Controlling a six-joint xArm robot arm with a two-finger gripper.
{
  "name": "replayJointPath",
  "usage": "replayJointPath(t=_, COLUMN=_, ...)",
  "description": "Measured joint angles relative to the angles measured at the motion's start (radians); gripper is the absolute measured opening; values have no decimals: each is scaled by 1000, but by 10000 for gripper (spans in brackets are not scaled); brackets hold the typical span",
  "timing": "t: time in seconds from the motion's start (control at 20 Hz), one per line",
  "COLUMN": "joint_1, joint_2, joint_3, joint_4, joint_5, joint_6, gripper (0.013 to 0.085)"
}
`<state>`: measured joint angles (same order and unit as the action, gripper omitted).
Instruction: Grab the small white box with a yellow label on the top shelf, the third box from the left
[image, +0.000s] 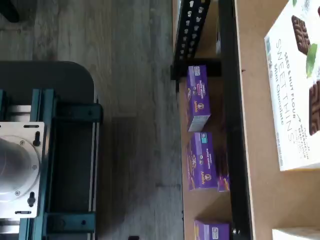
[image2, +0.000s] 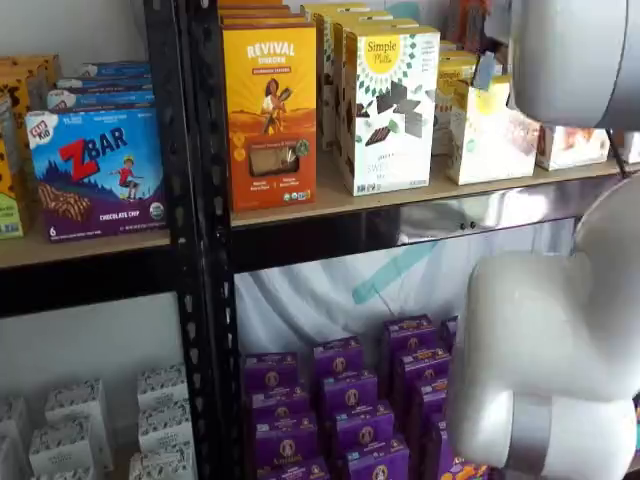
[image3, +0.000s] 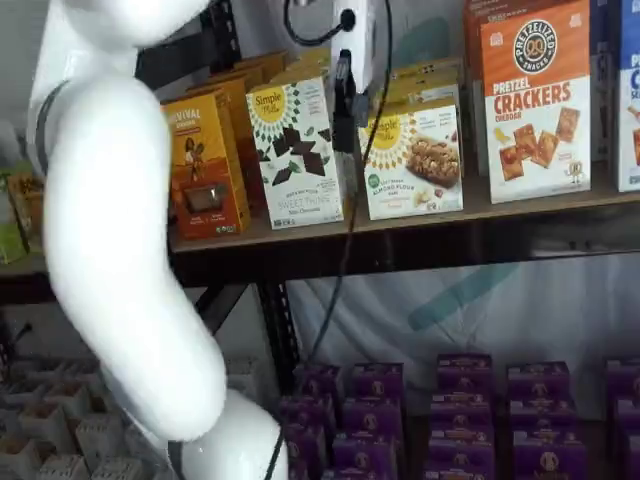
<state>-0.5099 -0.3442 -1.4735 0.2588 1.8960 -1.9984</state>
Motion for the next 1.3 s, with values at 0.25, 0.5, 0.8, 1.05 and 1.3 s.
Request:
replayJointPath(t=0.25, joint_1=56, joint_2=-41, joint_3=46, joint_4=-57, joint_5=-39, joint_6=34, gripper=850)
replayJointPath(t=0.5, joint_1=49, joint_2=-60, joint_3=68, joint_4=1, joint_5=-58, joint_6=45, gripper=850)
replayJointPath(t=0.8, joint_1=-1, joint_2=-113, joint_3=141, joint_4=155, joint_5=-199, joint_6=35, gripper=850)
replayJointPath(t=1.05, joint_1=2, joint_2=-136, joint_3=202, joint_4=172, joint_5=-372, joint_6=8, gripper=850)
replayJointPath(t=1.3, joint_1=21, joint_2=-90, joint_3=185, joint_4=92, joint_5=-396, joint_6=-6, gripper=850)
